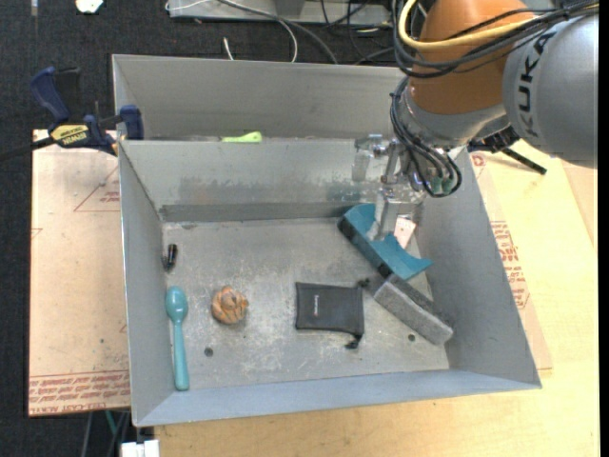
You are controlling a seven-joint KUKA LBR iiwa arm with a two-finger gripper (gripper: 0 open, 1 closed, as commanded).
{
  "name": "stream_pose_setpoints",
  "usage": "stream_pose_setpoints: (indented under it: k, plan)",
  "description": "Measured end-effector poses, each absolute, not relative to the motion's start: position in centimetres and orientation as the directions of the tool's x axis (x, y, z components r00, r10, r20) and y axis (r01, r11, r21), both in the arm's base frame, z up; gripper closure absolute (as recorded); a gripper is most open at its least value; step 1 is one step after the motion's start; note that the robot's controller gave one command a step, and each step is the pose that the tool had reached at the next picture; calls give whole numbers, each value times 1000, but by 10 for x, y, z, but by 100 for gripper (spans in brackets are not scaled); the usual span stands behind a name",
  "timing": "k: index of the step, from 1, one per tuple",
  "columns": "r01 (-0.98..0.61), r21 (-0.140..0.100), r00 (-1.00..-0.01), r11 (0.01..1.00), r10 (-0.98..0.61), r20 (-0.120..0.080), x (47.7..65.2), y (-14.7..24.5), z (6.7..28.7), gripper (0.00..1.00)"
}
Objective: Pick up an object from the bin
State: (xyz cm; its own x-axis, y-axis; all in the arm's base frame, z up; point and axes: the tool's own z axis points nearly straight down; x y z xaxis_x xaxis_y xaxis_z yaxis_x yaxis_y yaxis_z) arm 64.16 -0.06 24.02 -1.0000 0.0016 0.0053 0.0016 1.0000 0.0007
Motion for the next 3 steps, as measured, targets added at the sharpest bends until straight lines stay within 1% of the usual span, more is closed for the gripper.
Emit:
stream_pose_setpoints:
  k: [1, 2, 3]
  plan:
    - [2, 1, -1000, 1000, 2, -3, 643, -1, 246, 0]
    - [-69, 1, -998, 998, -69, -4, 602, -19, 208, 0]
    - [-229, -1, -973, 974, -229, -13, 594, -42, 151, 0]
